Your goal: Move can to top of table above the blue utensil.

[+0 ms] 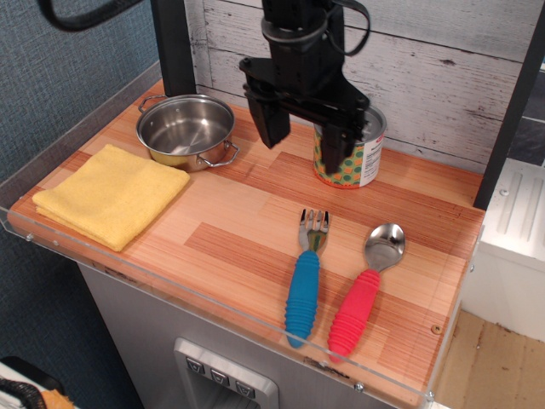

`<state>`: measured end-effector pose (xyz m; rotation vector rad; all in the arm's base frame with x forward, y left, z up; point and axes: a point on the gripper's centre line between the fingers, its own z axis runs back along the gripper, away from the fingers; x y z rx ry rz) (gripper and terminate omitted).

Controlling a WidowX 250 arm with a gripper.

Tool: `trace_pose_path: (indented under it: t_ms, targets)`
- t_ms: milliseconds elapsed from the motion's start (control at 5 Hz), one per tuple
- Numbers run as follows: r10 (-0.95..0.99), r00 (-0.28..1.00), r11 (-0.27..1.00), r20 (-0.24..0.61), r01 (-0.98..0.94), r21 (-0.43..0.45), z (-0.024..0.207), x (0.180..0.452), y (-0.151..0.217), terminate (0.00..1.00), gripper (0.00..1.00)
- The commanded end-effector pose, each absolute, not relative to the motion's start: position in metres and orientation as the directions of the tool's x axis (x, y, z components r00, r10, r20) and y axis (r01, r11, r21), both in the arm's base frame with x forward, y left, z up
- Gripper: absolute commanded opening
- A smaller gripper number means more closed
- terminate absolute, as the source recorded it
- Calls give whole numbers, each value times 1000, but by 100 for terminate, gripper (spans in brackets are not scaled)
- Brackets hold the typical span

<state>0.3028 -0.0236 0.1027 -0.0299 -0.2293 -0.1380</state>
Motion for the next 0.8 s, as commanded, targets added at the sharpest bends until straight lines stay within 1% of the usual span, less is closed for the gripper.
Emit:
trace_pose_path:
  t_ms: [0,200,400,600]
  targets:
    - [-164,946,982,278,183,-44,113,285,-59,0,100]
    - [-130,957,980,261,163,-111,112,286,-80,0,100]
    - [-127,964,974,234,166,-155,109,287,-94,0,100]
    - [-127,964,974,234,166,-155,109,287,-94,100,100]
